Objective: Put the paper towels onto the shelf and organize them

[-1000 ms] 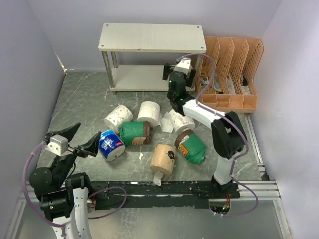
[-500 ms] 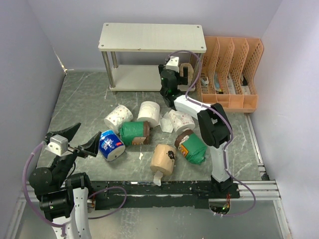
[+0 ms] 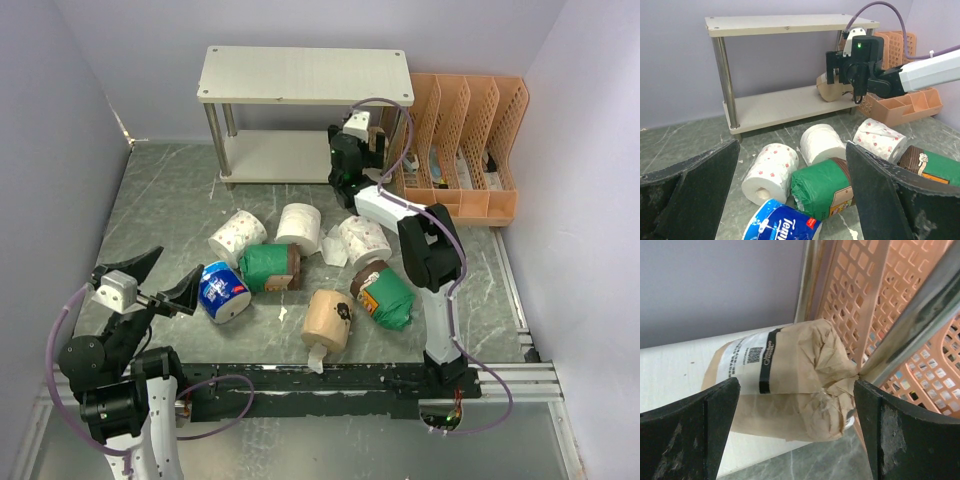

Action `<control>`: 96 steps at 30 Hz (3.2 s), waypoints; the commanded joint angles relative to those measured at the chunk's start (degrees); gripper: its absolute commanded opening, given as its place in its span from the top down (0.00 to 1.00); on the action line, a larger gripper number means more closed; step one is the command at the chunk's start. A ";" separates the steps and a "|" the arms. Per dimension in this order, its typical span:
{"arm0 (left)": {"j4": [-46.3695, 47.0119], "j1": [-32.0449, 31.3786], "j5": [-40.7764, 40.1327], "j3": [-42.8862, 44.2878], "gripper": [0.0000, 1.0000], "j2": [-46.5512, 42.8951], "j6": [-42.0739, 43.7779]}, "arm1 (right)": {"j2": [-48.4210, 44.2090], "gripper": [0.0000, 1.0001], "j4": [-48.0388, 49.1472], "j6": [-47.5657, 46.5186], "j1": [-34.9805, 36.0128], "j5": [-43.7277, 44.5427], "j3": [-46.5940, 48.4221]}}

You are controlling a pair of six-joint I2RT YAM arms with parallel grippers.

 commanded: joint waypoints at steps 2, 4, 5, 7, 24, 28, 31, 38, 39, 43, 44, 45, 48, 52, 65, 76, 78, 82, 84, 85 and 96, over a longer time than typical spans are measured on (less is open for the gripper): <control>1.73 0.07 1.23 -0.55 0.01 -0.76 -0.47 | 3.29 0.08 -2.52 2.13 0.01 -2.91 3.80; 1.82 0.14 1.29 -0.55 0.01 -0.73 -0.47 | 3.59 0.19 -3.10 2.15 -1.43 -4.13 4.17; 1.82 0.14 1.27 -0.55 0.01 -0.75 -0.48 | 3.45 0.27 -2.97 2.08 -1.59 -4.90 3.97; 1.82 0.18 1.32 -0.62 0.01 -0.75 -0.48 | 2.86 0.42 -2.41 1.94 -1.70 -6.47 3.50; 1.84 -0.02 1.36 -0.64 0.01 -0.75 -0.47 | 2.59 1.00 -5.83 -10.44 -1.66 -11.36 8.81; 1.90 -0.03 1.36 -0.64 0.01 -0.75 -0.56 | 2.02 1.00 -8.92 -12.78 -1.53 -13.28 12.03; 1.96 -0.01 1.40 -0.64 0.01 -0.75 -0.59 | 2.38 1.00 -16.55 -12.63 -1.62 -15.40 16.90; 1.98 0.04 1.54 -0.64 0.01 -0.75 -0.50 | 6.81 1.00 -29.47 -13.66 -1.44 -12.60 30.17; 1.99 0.11 1.49 -0.64 0.01 -0.75 -0.62 | 6.93 1.00 -29.10 -14.27 -1.42 -12.18 30.37; 1.89 0.11 1.42 -0.64 0.01 -0.78 -0.49 | 7.19 1.00 -27.09 -15.95 -1.36 -11.44 28.98; 1.93 0.13 1.41 -0.64 0.01 -0.74 -0.56 | 7.16 1.00 -25.98 -16.32 -1.35 -11.37 28.01; 1.91 0.08 1.40 -0.64 0.01 -0.75 -0.55 | 7.12 1.00 -24.89 -16.72 -1.35 -11.36 26.94; 1.89 -0.02 1.41 -0.64 0.01 -0.75 -0.49 | 7.73 0.99 -22.82 -17.34 -1.36 -11.51 24.77; 1.82 -0.11 1.32 -0.64 0.01 -0.76 -0.47 | 9.40 0.97 -21.23 -18.95 -1.35 -10.07 23.70; 1.88 -0.01 1.36 -0.64 0.01 -0.75 -0.51 | 11.86 0.63 -13.61 -23.83 -1.40 -7.75 20.31; 2.23 0.02 1.81 -0.82 0.01 -0.75 -0.57 | 0.24 0.30 3.74 -21.91 2.13 -4.48 6.05; 2.22 0.14 1.76 -0.82 0.01 -0.75 -0.59 | -4.33 0.28 8.75 -22.89 4.47 -3.58 1.27; 2.08 0.41 1.45 -0.73 0.01 -0.75 -0.62 | -13.53 0.00 16.28 -23.95 10.85 -1.49 -11.97; 1.93 0.41 1.40 -0.73 0.01 -0.75 -0.56 | -17.38 0.00 17.12 -22.20 14.78 -0.15 -19.57; 1.87 0.41 1.36 -0.77 0.01 -0.73 -0.48 | -18.74 0.00 16.78 -20.59 16.10 0.63 -22.20; 1.51 0.06 2.01 -0.73 0.01 -0.71 -0.18 | -30.33 0.08 -24.62 17.58 24.44 -12.48 -28.19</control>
